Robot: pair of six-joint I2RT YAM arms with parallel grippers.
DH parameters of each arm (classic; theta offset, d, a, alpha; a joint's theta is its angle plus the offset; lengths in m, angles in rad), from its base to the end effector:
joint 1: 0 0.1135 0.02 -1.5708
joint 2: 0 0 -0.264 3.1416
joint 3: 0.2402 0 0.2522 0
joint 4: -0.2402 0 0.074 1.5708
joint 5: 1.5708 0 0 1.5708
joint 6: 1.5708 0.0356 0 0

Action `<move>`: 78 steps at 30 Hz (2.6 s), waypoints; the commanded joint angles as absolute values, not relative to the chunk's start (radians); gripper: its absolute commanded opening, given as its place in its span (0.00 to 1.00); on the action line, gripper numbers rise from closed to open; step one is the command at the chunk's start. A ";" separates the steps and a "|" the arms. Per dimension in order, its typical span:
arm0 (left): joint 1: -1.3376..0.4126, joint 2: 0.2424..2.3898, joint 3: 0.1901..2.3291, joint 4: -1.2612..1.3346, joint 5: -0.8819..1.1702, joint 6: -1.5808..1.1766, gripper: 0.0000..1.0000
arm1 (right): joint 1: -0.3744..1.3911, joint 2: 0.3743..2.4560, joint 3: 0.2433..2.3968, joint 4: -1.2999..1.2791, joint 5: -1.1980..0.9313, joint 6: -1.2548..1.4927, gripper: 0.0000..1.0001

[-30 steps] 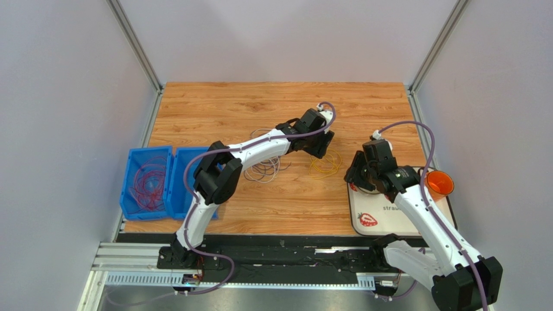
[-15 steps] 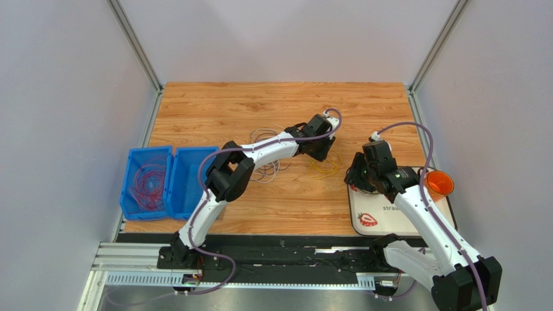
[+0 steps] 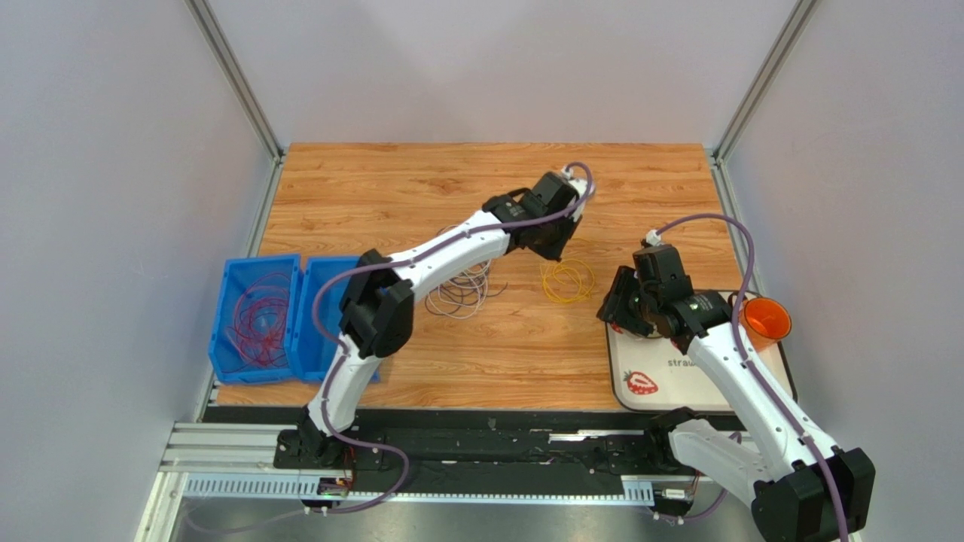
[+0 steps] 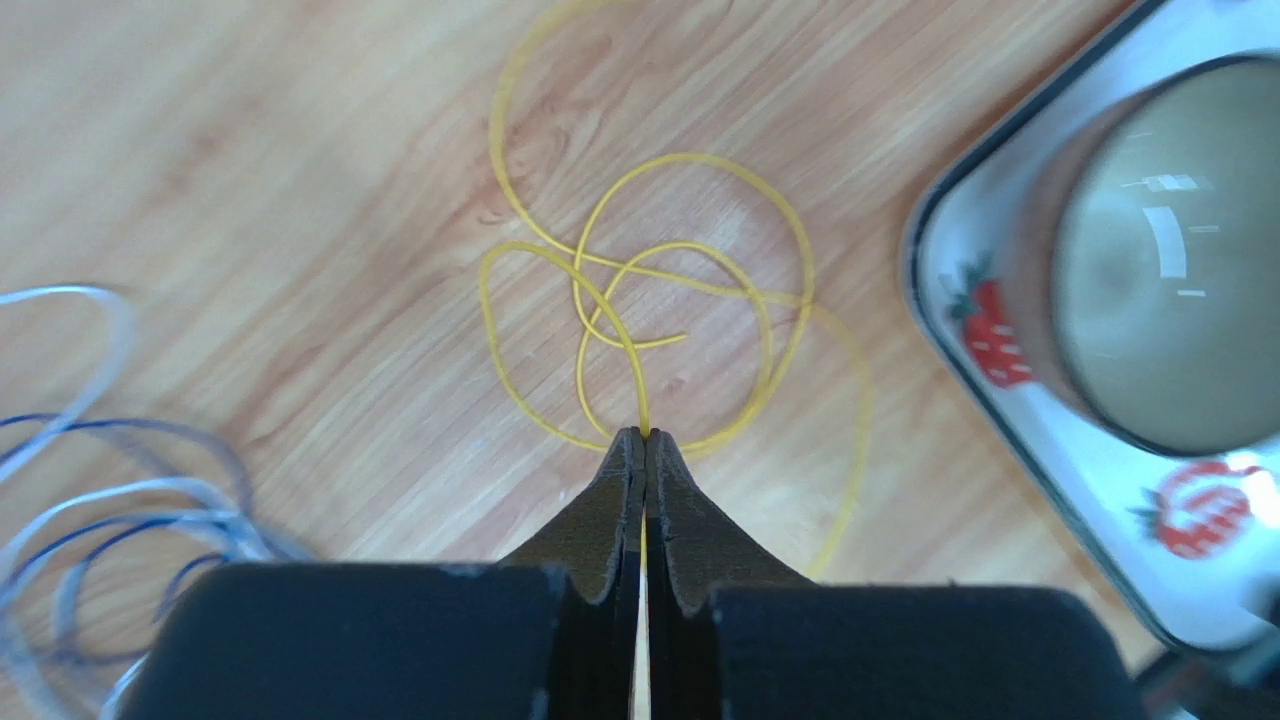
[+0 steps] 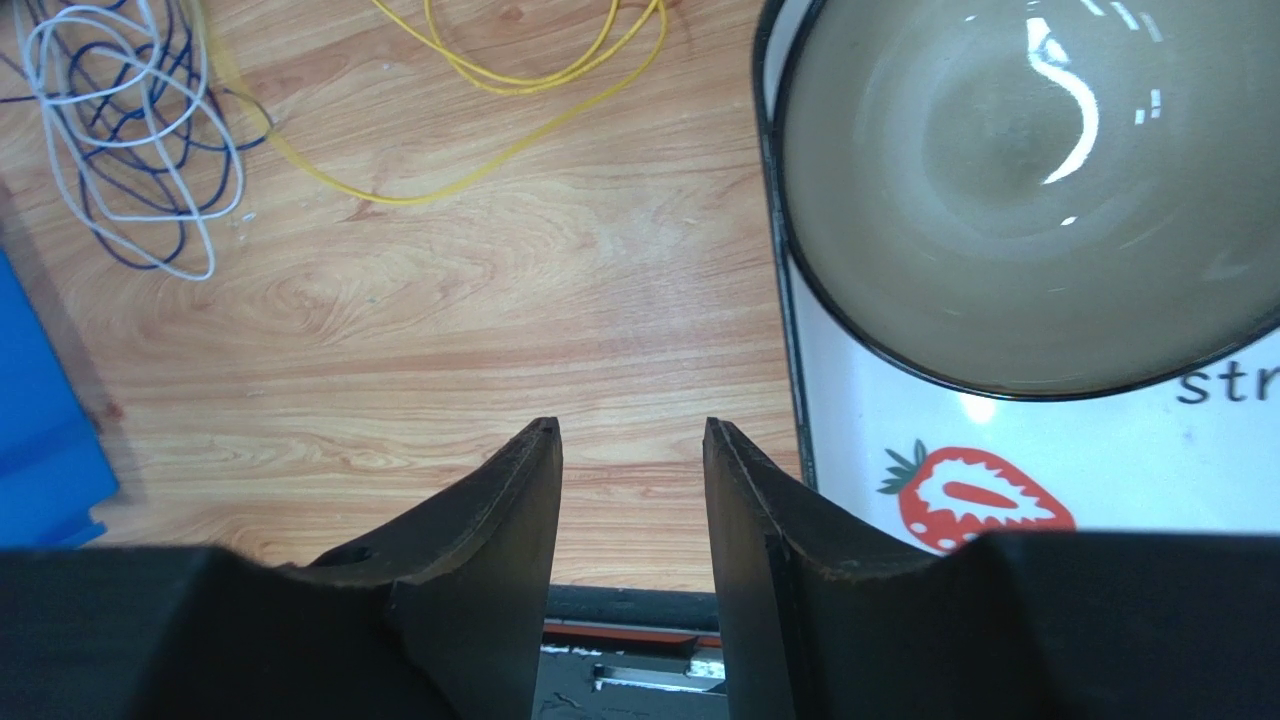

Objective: Untangle the cables
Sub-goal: Pick up the cable at the center of the board.

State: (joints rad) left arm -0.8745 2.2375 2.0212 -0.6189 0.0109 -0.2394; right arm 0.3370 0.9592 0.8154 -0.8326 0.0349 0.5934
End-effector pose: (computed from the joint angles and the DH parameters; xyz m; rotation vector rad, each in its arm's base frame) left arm 0.3261 -0.3907 0.2457 0.7774 2.3485 -0.5153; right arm 0.1711 0.0586 0.2631 0.3432 2.5545 0.3139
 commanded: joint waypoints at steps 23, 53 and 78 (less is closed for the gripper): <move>-0.877 1.542 1.871 -0.571 0.321 -0.135 0.00 | 0.337 0.862 0.893 -0.581 -0.466 0.703 0.54; -0.879 1.375 1.809 -0.431 0.500 -0.230 0.00 | 0.446 1.025 0.822 -0.457 -0.382 0.772 0.55; -0.871 1.172 1.660 -0.520 0.002 -0.140 0.00 | 0.548 0.956 1.058 -0.715 -0.154 0.669 0.56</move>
